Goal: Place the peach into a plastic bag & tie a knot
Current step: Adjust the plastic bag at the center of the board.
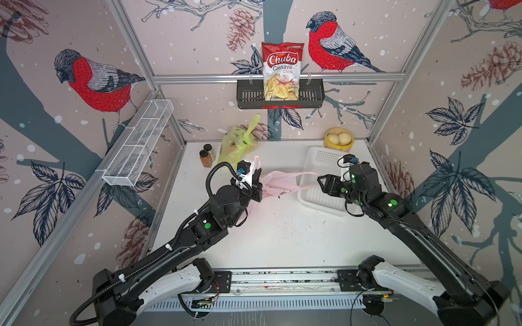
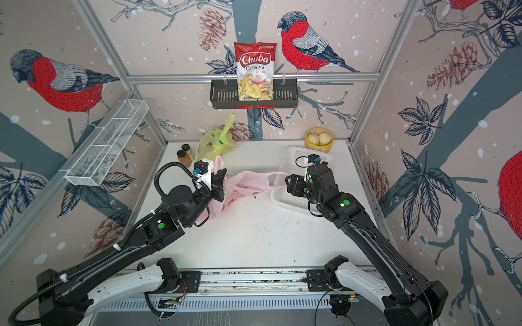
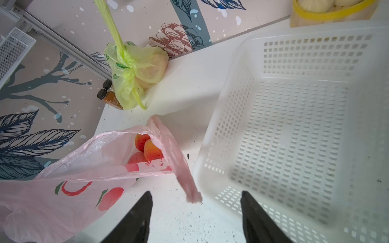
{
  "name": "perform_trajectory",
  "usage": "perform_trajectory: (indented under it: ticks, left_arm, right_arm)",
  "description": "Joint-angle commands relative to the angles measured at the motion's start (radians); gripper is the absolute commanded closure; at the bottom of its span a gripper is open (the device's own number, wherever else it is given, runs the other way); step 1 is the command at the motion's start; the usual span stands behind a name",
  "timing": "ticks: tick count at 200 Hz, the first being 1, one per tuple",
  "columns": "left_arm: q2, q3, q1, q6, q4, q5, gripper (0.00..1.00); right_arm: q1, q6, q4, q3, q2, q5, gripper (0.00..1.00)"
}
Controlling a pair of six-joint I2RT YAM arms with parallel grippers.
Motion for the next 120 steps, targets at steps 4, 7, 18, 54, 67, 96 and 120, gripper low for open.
perform_trajectory:
  ticks: [4, 7, 18, 54, 67, 96, 120]
  left_arm:
    - [-0.005, 0.001, 0.003, -0.018, 0.008, 0.007, 1.0]
    - [-0.006, 0.0, 0.003, -0.018, 0.008, 0.008, 1.0]
    - [-0.006, 0.0, 0.003, -0.018, 0.008, 0.007, 1.0]
    - [-0.013, 0.008, 0.004, -0.018, -0.011, 0.002, 1.0]
    - [-0.027, 0.033, 0.007, -0.018, -0.045, -0.01, 1.0]
    - [-0.08, 0.134, 0.026, 0.005, -0.154, -0.026, 1.0]
    - [-0.093, 0.235, 0.069, 0.01, -0.261, 0.059, 1.0]
  right_arm:
    - [-0.002, -0.013, 0.06, -0.001, 0.026, -0.046, 0.4]
    - [-0.001, -0.014, 0.062, -0.001, 0.029, -0.049, 0.42]
    - [-0.002, -0.014, 0.064, 0.0, 0.043, -0.051, 0.49]
    - [-0.001, -0.021, 0.115, 0.016, 0.071, -0.082, 0.84]
    - [0.011, -0.032, 0.125, 0.062, 0.086, -0.109, 0.97]
    - [0.118, -0.072, 0.093, 0.265, 0.12, -0.161, 1.0]
    - [0.217, -0.098, 0.055, 0.464, 0.137, -0.173, 1.0]
